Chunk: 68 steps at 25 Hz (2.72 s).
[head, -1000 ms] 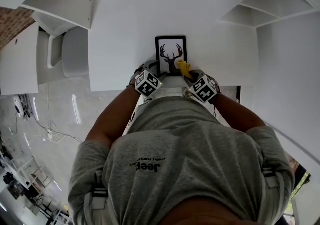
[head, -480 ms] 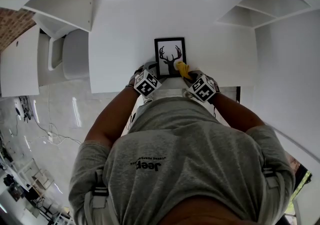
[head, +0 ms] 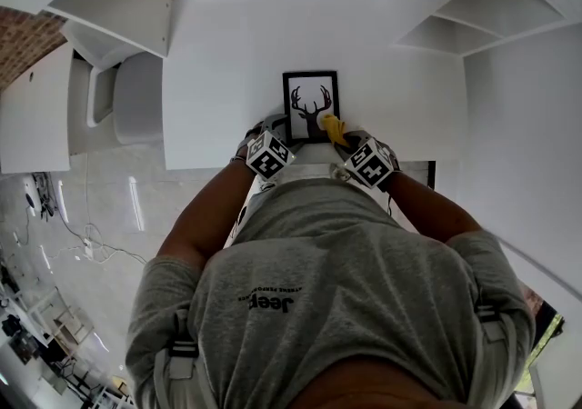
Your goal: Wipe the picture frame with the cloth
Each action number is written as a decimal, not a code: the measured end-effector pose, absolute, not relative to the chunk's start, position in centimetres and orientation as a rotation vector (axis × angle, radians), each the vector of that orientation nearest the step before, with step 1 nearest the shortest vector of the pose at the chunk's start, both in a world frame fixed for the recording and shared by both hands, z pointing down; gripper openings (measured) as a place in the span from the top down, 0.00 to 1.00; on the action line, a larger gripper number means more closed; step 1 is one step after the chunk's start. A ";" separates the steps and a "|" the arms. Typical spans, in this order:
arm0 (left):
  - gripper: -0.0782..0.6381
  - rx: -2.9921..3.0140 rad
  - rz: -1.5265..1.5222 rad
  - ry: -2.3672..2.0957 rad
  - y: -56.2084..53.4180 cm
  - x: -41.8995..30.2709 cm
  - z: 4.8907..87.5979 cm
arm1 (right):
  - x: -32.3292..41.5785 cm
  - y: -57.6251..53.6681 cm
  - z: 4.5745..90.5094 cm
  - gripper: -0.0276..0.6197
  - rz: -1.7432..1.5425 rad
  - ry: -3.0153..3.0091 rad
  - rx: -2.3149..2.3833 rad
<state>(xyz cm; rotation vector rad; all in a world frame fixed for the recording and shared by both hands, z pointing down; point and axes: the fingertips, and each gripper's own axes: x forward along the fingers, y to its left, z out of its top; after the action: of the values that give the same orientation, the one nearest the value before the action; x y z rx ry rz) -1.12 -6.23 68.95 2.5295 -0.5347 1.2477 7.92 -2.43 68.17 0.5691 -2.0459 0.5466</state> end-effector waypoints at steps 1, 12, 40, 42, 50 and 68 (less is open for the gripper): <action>0.46 2.531 1.246 -0.536 -6.2 -1.1 68.9 | 7.9 -2.5 68.1 0.88 0.550 -2.048 0.570; 0.46 2.544 1.229 -0.539 -6.1 -1.1 68.8 | 6.3 -16.4 64.9 0.87 0.456 -2.112 0.836; 0.46 2.542 1.226 -0.543 -6.1 -1.2 69.0 | 5.3 -12.7 69.0 0.88 0.386 -1.884 0.685; 0.46 2.543 1.224 -0.542 -6.1 -1.2 68.9 | 5.2 -11.1 68.9 0.88 0.385 -1.883 0.661; 0.46 2.537 1.229 -0.541 -6.1 -1.1 69.0 | 5.1 -5.3 68.8 0.88 0.425 -1.892 0.562; 0.46 2.536 1.228 -0.545 -6.2 -1.1 68.9 | 5.1 -4.3 68.6 0.88 0.437 -1.911 0.549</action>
<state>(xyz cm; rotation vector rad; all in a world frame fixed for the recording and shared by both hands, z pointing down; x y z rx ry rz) -1.14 -6.15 68.95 2.5358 -0.5455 1.2280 5.10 -4.29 68.63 0.5491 -1.9106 0.4370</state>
